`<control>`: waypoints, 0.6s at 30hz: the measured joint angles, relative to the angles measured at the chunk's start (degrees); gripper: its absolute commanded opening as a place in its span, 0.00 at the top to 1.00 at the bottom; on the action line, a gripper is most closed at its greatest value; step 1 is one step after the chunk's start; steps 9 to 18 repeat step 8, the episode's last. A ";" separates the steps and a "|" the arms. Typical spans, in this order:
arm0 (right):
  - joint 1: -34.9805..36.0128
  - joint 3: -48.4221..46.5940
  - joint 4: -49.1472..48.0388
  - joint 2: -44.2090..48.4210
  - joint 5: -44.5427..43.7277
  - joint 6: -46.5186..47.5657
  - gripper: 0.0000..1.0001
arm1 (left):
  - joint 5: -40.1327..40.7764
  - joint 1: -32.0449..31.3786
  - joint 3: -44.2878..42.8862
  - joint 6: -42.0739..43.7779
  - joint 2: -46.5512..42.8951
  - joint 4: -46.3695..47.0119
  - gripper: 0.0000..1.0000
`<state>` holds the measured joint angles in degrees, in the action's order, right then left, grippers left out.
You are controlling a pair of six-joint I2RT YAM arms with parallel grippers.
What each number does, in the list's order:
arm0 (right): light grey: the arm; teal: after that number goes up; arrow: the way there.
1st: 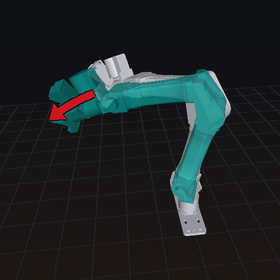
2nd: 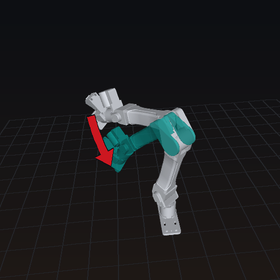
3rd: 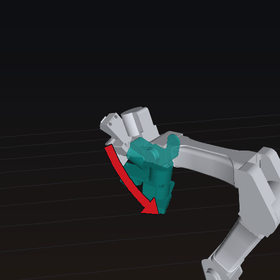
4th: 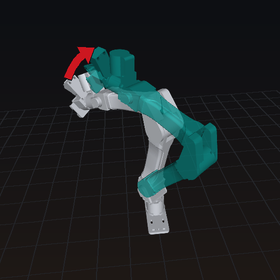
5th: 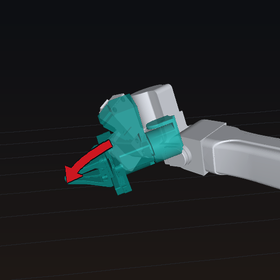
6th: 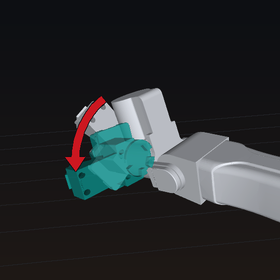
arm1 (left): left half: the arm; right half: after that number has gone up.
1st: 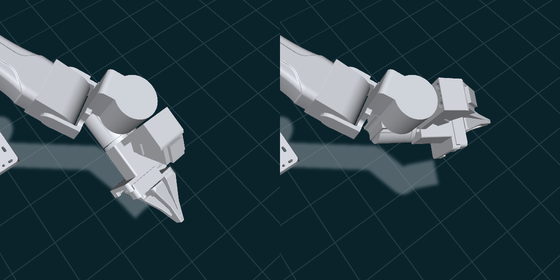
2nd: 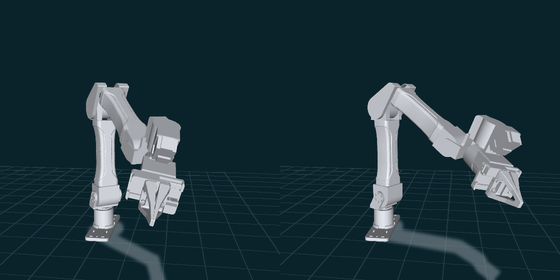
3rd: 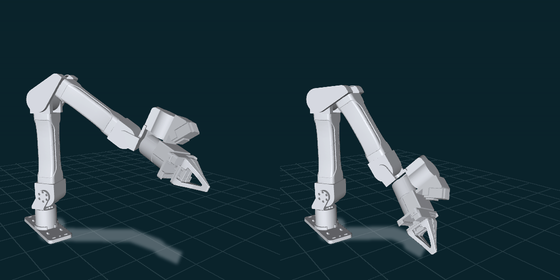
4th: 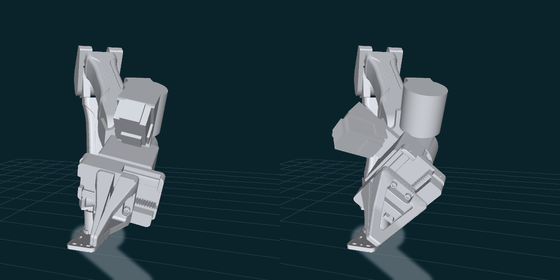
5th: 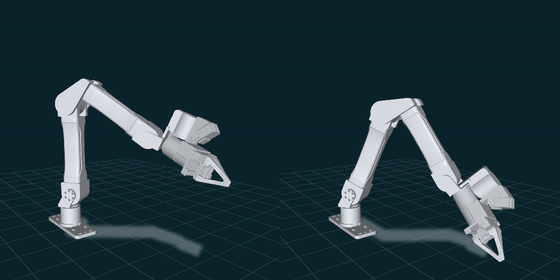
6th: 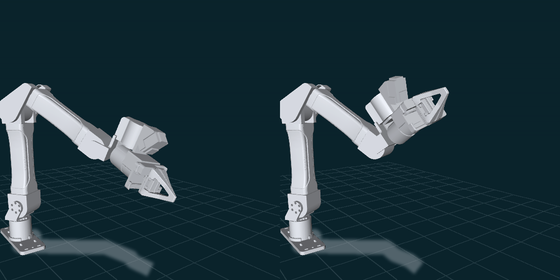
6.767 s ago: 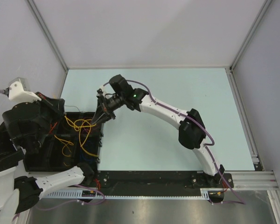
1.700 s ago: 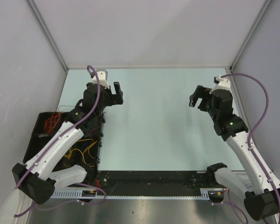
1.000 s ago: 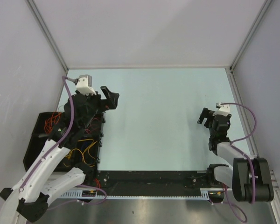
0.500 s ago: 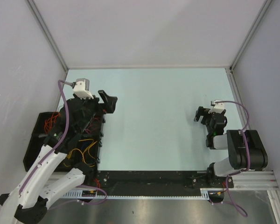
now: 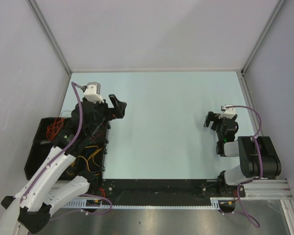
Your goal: Untangle the cables
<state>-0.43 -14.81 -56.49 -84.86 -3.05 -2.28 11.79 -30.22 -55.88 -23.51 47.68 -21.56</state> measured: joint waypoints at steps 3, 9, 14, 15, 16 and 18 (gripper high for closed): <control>0.00 0.00 0.00 0.00 -0.13 0.02 0.00 | 0.02 0.00 0.20 0.02 0.15 0.11 0.00; 0.00 0.00 0.00 0.00 -0.07 0.04 0.00 | 0.59 0.00 0.17 0.02 0.24 0.39 0.00; 0.00 0.00 0.00 0.00 -0.07 0.04 0.00 | 0.59 0.00 0.17 0.02 0.24 0.39 0.00; 0.00 0.00 0.00 0.00 -0.07 0.04 0.00 | 0.59 0.00 0.17 0.02 0.24 0.39 0.00; 0.00 0.00 0.00 0.00 -0.07 0.04 0.00 | 0.59 0.00 0.17 0.02 0.24 0.39 0.00; 0.00 0.00 0.00 0.00 -0.07 0.04 0.00 | 0.59 0.00 0.17 0.02 0.24 0.39 0.00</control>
